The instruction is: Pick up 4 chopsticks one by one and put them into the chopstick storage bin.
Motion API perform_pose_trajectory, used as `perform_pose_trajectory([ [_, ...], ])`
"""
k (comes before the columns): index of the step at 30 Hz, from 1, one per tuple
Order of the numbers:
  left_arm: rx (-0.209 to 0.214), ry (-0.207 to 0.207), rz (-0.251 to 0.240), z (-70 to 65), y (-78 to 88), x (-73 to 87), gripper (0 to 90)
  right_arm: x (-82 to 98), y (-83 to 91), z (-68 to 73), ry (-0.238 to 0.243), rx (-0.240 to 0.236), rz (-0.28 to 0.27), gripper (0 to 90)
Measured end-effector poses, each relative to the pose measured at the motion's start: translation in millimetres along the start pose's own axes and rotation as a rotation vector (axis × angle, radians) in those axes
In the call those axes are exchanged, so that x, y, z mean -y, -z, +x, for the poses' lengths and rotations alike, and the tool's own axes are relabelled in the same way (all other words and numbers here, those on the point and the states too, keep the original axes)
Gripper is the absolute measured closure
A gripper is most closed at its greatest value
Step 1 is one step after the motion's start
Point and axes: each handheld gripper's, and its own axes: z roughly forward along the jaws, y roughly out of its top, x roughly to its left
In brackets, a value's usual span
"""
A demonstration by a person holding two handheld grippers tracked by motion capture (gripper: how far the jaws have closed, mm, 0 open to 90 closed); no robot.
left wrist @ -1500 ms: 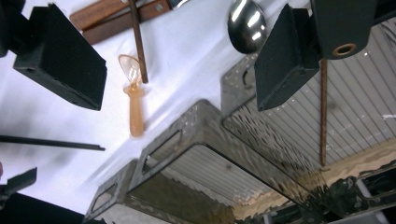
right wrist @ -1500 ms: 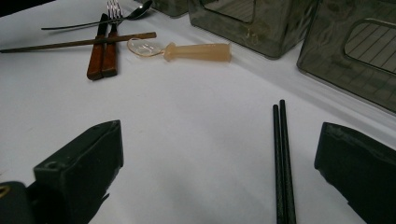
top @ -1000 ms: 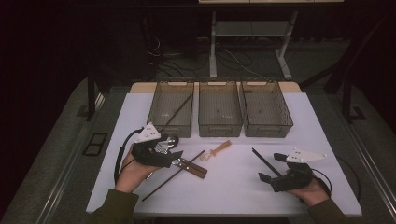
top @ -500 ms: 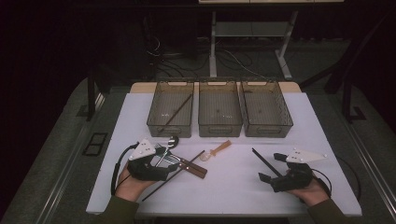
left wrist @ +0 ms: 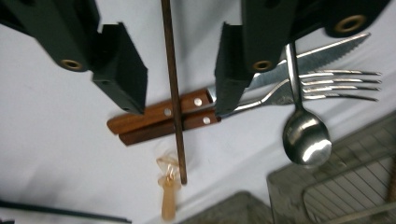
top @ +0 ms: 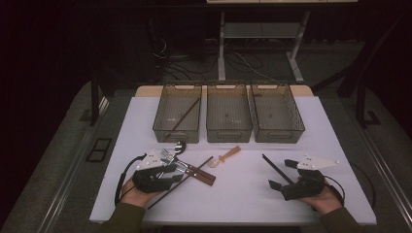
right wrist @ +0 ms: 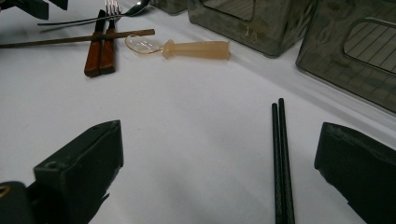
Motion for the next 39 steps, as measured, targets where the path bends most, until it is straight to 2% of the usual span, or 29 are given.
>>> perform_pose_trajectory([
  [4,0.026,0.009,0.015,0.3,-3.2,1.3,62.6,0.0,-0.1,-0.1,0.0,0.0,0.0,1.4],
  [13,0.048,-0.016,0.083,-2.3,-12.7,1.9,71.5,0.1,-0.2,-0.1,0.001,-0.001,0.0,1.4],
  [15,0.047,-0.016,0.09,-2.7,-15.2,2.0,72.0,0.0,-0.1,0.1,0.0,0.0,0.0,1.4],
  [16,0.049,-0.03,0.113,-1.5,-15.2,1.8,72.6,0.0,-0.1,0.2,0.0,-0.001,0.0,1.4],
  [20,0.051,-0.015,0.113,-1.7,-21.2,2.2,73.4,0.0,-0.2,-0.1,0.0,-0.001,0.0,1.4],
  [22,0.053,-0.04,0.133,-0.3,-23.1,1.4,73.5,0.0,-0.2,-0.1,0.0,-0.001,-0.001,1.4],
  [24,0.052,-0.024,0.135,-2.4,-25.6,1.5,73.5,0.0,-0.1,0.1,0.001,-0.001,0.0,1.4],
  [39,0.041,-0.054,0.175,-2.9,-32.6,0.3,76.2,0.0,0.0,0.1,0.002,-0.001,0.0,1.4],
])
